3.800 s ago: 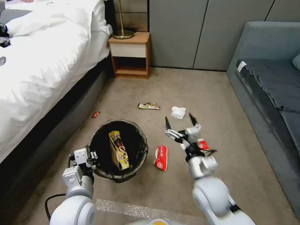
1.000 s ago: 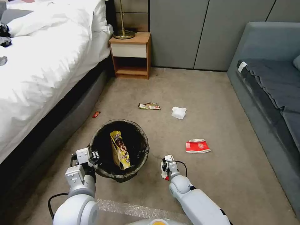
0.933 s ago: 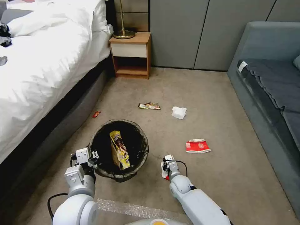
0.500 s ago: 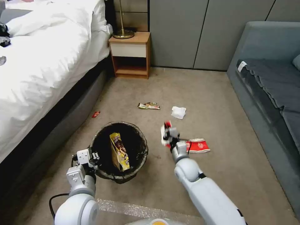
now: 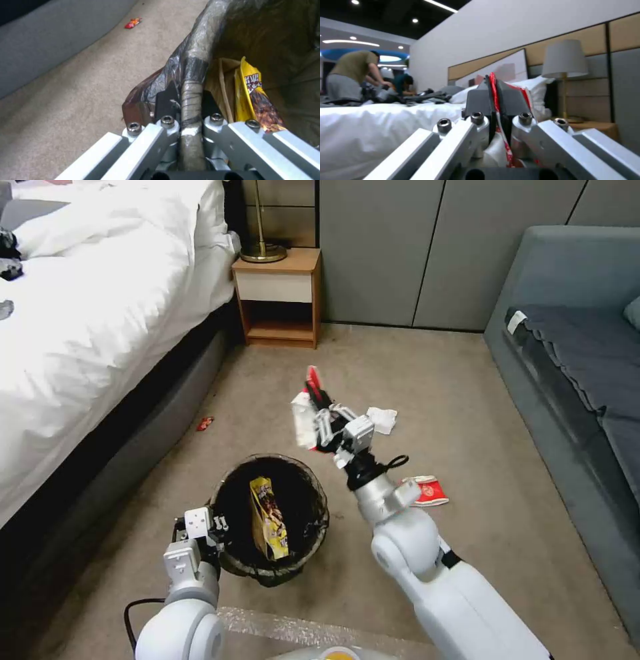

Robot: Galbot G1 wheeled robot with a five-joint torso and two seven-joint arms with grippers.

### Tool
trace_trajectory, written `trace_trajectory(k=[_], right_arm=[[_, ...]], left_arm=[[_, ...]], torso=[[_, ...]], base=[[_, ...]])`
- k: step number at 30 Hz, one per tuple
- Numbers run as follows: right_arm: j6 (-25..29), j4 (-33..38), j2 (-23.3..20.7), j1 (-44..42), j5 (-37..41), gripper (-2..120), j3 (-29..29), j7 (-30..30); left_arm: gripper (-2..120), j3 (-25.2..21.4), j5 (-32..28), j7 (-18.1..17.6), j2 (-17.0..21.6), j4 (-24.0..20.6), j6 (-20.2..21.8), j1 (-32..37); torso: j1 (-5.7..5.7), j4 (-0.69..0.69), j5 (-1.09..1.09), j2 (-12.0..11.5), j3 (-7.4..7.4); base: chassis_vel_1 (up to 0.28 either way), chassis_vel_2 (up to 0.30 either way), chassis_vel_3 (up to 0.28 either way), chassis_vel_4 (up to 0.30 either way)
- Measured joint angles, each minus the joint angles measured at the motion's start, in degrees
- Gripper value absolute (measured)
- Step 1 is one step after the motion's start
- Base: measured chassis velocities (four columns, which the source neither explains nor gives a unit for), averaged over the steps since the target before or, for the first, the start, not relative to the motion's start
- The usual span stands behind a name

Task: Pick up the trash bin, then pick up the garbage from the floor and place it into the trash bin.

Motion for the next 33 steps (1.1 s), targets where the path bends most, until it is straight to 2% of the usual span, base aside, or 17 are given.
trace_trajectory(k=[4,11,24,27,33], right_arm=[[0.0,0.7,-1.5,-1.8,-1.2,1,-3.6,0.0],[1.6,-4.5,-1.8,-4.2,-3.6,1,-6.9,-0.1],[4.4,-11.0,-2.2,-8.5,-5.1,1,-6.8,-0.3],[2.9,-12.1,-2.6,-9.0,-2.0,1,-6.7,0.4],[0.6,-13.3,-2.7,-9.5,-2.4,1,-7.1,1.2]], left_arm=[[0,0.4,0.1,0.0,-0.2,0.1,0.0,-0.2],[0,0.6,0.2,0.0,-0.4,-0.3,0.1,-0.4],[0,0.3,0.0,0.0,-0.4,-1.6,0.0,-0.3],[0,0.3,0.0,0.1,-0.4,-1.9,0.0,-0.1],[0,0.5,0.0,0.3,-0.4,-2.3,-0.1,-0.1]], torso=[[0.00,0.00,0.00,0.0,0.00],[0.00,0.00,0.00,0.0,0.00],[0.00,0.00,0.00,0.0,0.00],[0.00,0.00,0.00,0.0,0.00],[0.00,0.00,0.00,0.0,0.00]], base=[[0.000,0.000,0.000,0.000],[0.000,0.000,0.000,0.000],[0.000,0.000,0.000,0.000],[0.000,0.000,0.000,0.000],[0.000,0.000,0.000,0.000]])
